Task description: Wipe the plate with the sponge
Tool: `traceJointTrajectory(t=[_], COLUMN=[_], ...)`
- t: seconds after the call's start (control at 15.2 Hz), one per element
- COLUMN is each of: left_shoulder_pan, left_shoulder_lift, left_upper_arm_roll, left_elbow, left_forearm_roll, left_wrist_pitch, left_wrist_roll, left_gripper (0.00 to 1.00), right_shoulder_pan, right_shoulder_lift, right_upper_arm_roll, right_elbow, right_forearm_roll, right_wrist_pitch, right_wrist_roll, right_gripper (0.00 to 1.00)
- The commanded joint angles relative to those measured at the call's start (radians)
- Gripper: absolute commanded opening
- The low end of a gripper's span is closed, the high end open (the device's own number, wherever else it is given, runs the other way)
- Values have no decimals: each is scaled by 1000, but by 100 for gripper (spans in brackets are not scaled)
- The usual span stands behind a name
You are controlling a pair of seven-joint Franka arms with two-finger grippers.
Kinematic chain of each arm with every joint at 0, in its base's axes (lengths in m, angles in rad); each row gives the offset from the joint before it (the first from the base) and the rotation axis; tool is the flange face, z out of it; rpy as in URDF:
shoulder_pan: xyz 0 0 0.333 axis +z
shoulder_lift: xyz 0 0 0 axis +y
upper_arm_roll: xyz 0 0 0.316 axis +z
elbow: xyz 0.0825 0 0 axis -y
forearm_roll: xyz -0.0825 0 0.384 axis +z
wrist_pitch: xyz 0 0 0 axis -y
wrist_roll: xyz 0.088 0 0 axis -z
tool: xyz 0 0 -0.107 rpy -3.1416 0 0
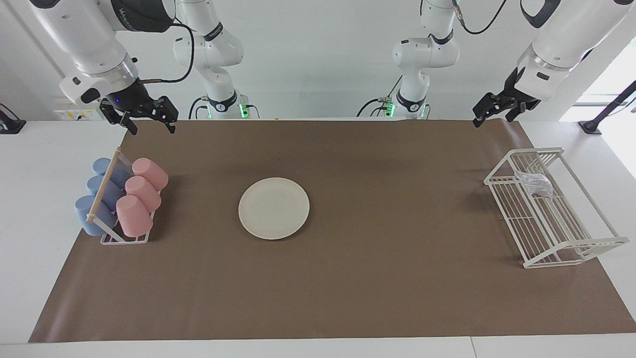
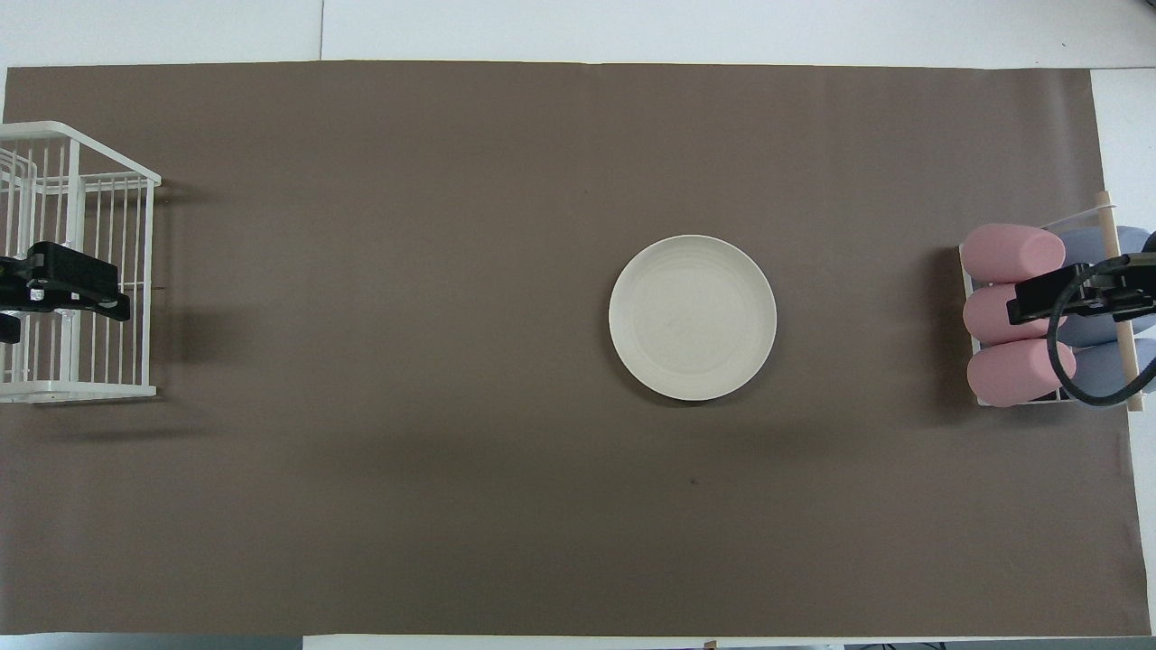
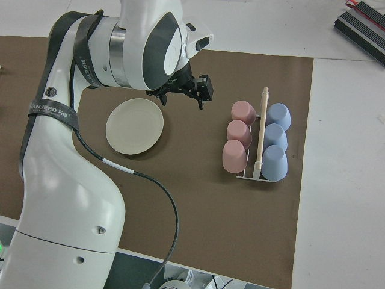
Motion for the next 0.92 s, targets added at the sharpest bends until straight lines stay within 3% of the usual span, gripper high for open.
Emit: traceJointTrajectory(t=[0.0, 0.59, 0.86], left_shoulder_pan=[-6, -4, -30], left_shoulder_lift=[-13, -34, -15], left_upper_arm_roll=[7, 10, 3], left_elbow=[-11, -63, -126], left_forearm_roll=[13, 29, 235], left_wrist_pitch=[15, 93, 133], left_wrist_roll=[2, -73, -75], left_gripper=[100, 100, 100], right_shoulder_pan=[-6, -6, -6], right_shoulder_lift=[-3, -3, -3], right_upper_arm_roll=[7, 7, 10], right_elbow=[2, 3, 3], right_forearm_roll=[6, 8, 6], right_wrist_pitch=[9, 9, 10], right_wrist_roll=[4, 6, 10], right_gripper=[100, 100, 100])
